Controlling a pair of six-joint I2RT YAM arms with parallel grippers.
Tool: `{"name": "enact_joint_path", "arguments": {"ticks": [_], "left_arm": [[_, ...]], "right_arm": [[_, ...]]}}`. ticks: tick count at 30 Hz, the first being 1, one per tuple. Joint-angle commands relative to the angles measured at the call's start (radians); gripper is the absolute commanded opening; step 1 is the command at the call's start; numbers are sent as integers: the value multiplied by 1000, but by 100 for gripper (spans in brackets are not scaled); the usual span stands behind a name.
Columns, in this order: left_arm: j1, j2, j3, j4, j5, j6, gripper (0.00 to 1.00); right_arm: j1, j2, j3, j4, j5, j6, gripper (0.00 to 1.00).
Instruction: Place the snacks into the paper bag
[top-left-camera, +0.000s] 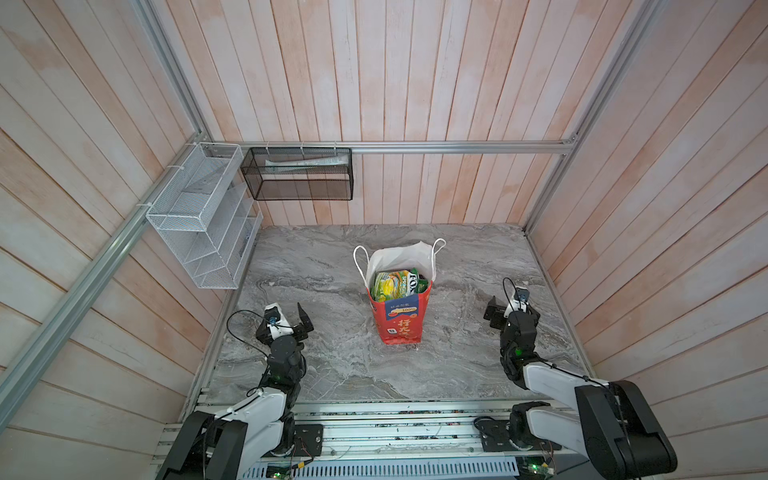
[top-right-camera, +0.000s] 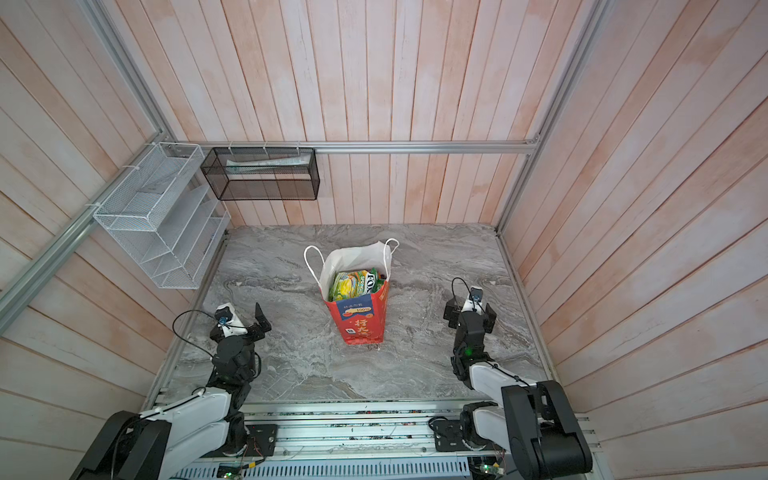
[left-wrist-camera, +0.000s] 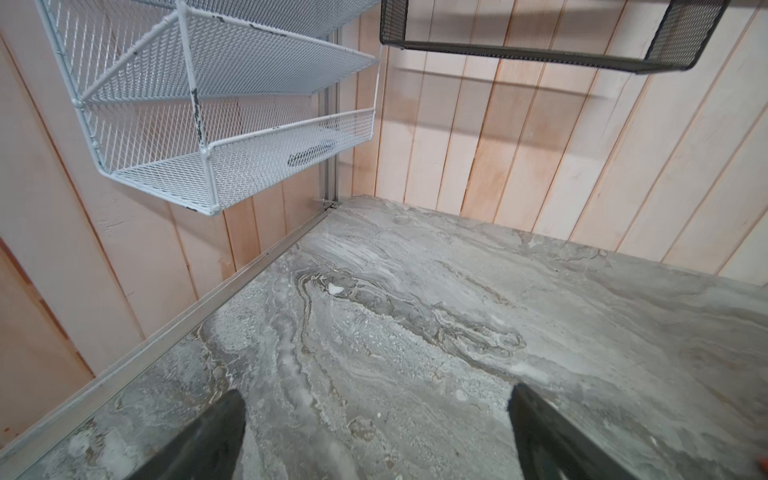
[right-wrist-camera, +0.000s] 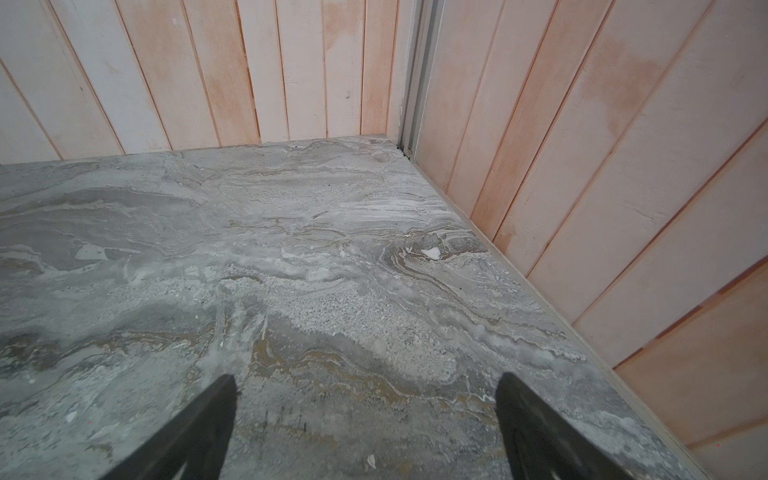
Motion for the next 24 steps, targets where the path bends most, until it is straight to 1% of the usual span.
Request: {"name": "enact_joint_path", "arguments": {"ticks": [1,3,6,9,15,16,18,19,20,21,22,24], "left_arm": [[21,38,9,112,144,5,100],[22,67,21,126,158,14,100],[21,114,40,155,224,50,100],[25,151,55,180,249,52,100],[70,168,117,77,327,42,100],[76,169,124,67,316,40,100],[77,145,131,17,228,110,100],[77,128,130,-12,162,126,100],[92,121,112,16,130,118,100],[107,121,89,61,152,103,100],[124,137,72,122,214,88,100],[130,190,90,171,229,93,100]], "right_arm": [[-9,7,-11,119,-73,-39,98],[-14,11,-15,137,-81,-46,98],[-28,16,-18,151,-99,-51,98],[-38,29,-19,178,-108,-62,98],[-45,45,-29,225,-129,-75,98],[-44,43,-29,221,-129,-76,98],[-46,42,-22,203,-119,-84,98],[-47,45,-16,196,-106,-86,98],[-50,49,-12,194,-97,-86,98],[-53,52,-10,194,-96,-85,98],[-57,54,-12,199,-101,-84,98],[-66,55,-17,212,-104,-82,98]]}}
